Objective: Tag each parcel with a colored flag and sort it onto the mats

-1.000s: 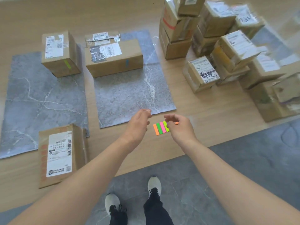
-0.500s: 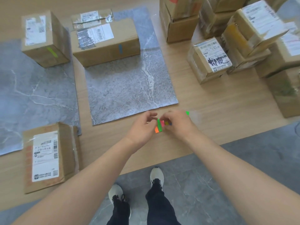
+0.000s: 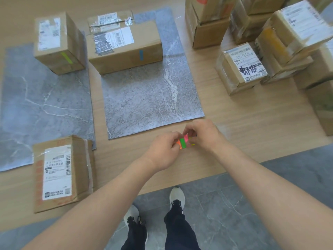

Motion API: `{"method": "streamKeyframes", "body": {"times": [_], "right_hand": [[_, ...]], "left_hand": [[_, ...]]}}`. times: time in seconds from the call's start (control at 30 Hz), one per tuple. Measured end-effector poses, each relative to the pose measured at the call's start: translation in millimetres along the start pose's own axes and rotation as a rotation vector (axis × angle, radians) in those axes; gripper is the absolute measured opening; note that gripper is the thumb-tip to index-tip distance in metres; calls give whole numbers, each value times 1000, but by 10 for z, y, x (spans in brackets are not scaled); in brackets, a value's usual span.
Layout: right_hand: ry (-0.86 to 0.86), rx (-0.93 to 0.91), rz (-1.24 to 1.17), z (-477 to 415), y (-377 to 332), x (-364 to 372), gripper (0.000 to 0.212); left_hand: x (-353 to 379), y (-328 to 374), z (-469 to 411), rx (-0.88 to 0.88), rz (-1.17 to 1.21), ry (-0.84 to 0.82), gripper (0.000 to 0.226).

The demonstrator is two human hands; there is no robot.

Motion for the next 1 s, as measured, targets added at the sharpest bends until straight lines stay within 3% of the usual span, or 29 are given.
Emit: {"method": "streamKeyframes", "body": {"times": [0.23,0.57,0.67,0.83,0.9,1.0], "right_hand": [[29,-153,110,98,-54,19,15],[132,-77,-73,89,83,-35,16],[249,-14,-128,103,125,-111,16],[630,218,-389,309,281,-404,10],[685,230,-521,371,276,-428,10],[698,83,-650,463,64,-411,10]], "left_hand": [[81,6,-20,125,-195,-28,40],[207,41,38,219,-505,-53,53],[212,34,43,219,-516,-55,51],[231,11,39,225,-507,-47,51],[179,2,5,160,-336,-6,48],[-94,-159,15,-173,377,209,23]]}}
Point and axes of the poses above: each hand's wrist, its own z-axis away from the middle knuckle, its own x-axis out of the palm, y = z × x, the point moved 8 cm from there along -z, towards the middle knuckle, and after that the axes turned 1 degree about -z, right-handed, at the moved point
